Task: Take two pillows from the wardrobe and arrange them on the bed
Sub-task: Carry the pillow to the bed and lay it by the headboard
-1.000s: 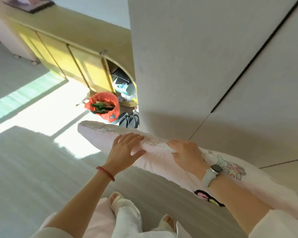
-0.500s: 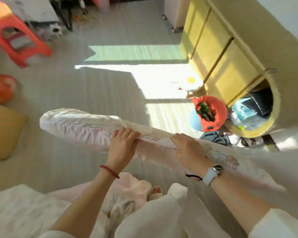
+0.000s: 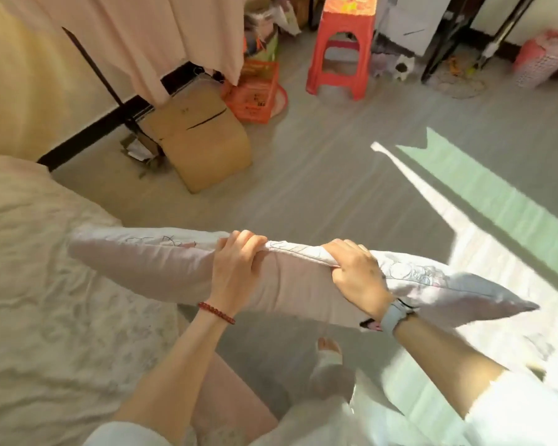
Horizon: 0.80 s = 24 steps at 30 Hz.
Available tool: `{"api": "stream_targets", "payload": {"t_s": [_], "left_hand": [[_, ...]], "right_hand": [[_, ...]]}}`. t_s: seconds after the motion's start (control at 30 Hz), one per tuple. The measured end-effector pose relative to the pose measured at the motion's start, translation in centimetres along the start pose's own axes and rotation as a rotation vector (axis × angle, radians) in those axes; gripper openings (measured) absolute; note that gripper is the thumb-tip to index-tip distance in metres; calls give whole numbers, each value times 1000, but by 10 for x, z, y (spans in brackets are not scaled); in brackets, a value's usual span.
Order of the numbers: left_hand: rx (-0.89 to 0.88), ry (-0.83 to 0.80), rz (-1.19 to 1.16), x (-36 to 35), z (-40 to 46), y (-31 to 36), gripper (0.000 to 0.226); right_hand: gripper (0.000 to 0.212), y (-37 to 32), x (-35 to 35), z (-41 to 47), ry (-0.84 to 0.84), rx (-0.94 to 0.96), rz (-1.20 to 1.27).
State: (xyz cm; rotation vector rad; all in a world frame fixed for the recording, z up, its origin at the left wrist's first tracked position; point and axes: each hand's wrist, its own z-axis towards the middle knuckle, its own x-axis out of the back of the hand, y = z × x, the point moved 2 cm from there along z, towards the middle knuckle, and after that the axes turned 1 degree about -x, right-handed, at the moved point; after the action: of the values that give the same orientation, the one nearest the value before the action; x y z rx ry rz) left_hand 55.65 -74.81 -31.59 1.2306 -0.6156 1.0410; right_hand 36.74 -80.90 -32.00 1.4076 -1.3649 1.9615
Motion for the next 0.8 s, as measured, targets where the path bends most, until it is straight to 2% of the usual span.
{"api": "stream_targets", "payload": {"t_s": [0.13, 0.3, 0.37, 0.5, 0.63, 0.8], "left_hand": [[188, 132, 10, 29, 27, -40, 41], [404, 299, 59, 55, 63, -93, 9], [440, 332, 63, 66, 86, -118, 7], [472, 418, 73, 95, 147, -184, 20], [525, 480, 84, 130, 204, -254, 16], [554, 535, 135, 177, 258, -328, 12]], "right_hand": [[43, -31, -6, 94, -46, 228, -24], [38, -85, -15, 203, 3, 561, -92], [38, -105, -20, 248, -2, 643, -95], [34, -155, -41, 352, 1, 733, -80], [36, -217, -59, 447, 49, 839, -29], [34, -280, -87, 548, -33, 850, 14]]}}
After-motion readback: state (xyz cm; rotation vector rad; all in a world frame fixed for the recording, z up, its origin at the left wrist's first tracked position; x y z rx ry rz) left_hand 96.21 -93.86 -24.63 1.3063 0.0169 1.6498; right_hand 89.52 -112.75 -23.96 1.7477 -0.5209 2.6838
